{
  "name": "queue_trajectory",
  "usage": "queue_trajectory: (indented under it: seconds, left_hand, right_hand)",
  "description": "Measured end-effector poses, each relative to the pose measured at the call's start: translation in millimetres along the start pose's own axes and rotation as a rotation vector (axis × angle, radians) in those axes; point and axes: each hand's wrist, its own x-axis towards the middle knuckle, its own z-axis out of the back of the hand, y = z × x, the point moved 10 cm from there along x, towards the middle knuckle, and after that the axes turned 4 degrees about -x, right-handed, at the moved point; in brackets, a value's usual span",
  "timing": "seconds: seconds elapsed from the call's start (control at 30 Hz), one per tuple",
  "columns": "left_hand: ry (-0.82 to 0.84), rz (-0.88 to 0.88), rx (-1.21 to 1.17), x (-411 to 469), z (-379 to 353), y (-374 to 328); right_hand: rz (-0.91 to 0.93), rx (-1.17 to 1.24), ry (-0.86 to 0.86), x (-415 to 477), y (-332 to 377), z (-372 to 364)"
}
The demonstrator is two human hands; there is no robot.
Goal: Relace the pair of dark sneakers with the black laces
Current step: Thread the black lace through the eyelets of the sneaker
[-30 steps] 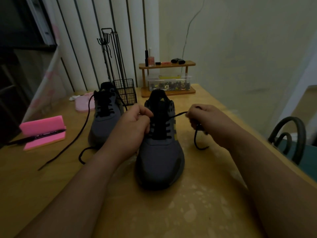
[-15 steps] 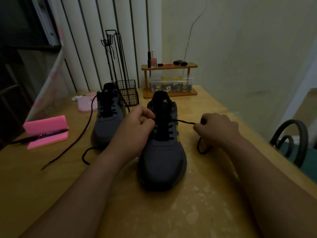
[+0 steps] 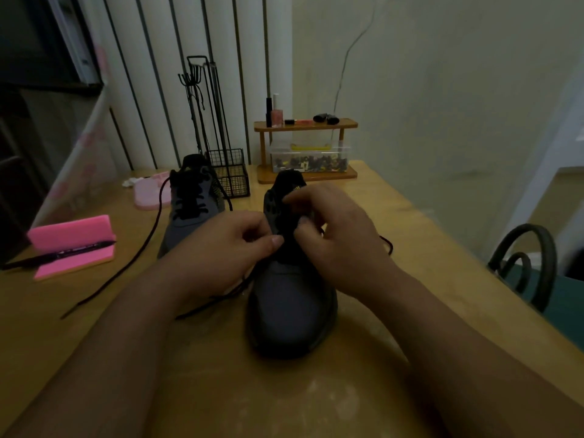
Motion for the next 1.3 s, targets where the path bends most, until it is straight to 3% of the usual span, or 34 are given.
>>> queue_trajectory:
  seconds: [0.17,0.33,0.5,0.57,0.63,0.7,0.8,1.0,1.13,1.3]
  left_hand:
    - [-0.036,-0.045,-0.22,0.2,6.7,-9.4]
    - [-0.148,-0.123,-0.284,-0.9,16.9,-16.3]
    - [-0.185,-0.116,-0.277,-0.5,20.3,-12.4]
    - [-0.183,-0.072,-0.291,0.2,19.5,-4.7]
    - [-0.171,-0.022,-0.351,1.4,18.7,4.1]
    - [-0.176,-0.003,-0.406,1.9,19.9,8.7]
    - [-0.183,-0.089,-0.338,0.4,18.9,-3.4]
    - [-0.066,-0.205,-0.222,-0.4,-7.6,-24.5]
    - [-0.107,-0.18,-0.229,0.0,-2.5,-18.3]
    - [-0.185,-0.141,-0.253,0.5,12.6,-7.6]
  right_hand:
    - [0.011,0.042,0.199,-3.2,20.7,-28.6]
    - [-0.077,0.14,0.098,1.1,9.6,-23.3]
    - [-0.412,0.663,-0.195,2.1,-35.1,10.6]
    - [-0.508,0.954,-0.209,0.9,-44.2,13.9]
    - [-0.572,1.079,-0.139,-2.2,-49.7,13.3]
    - [-0.586,0.899,-0.01,-6.1,-55.0,14.2]
    - [-0.42,0.527,0.137,-6.1,-39.0,14.6]
    - [-0.187,0.251,0.333,-3.9,-0.8,-10.6]
    - [-0.261,0.233,0.299,-3.1,-24.1,6.5]
    - [-0.56,-0.175,0.305,-13.6,-94.4,26.1]
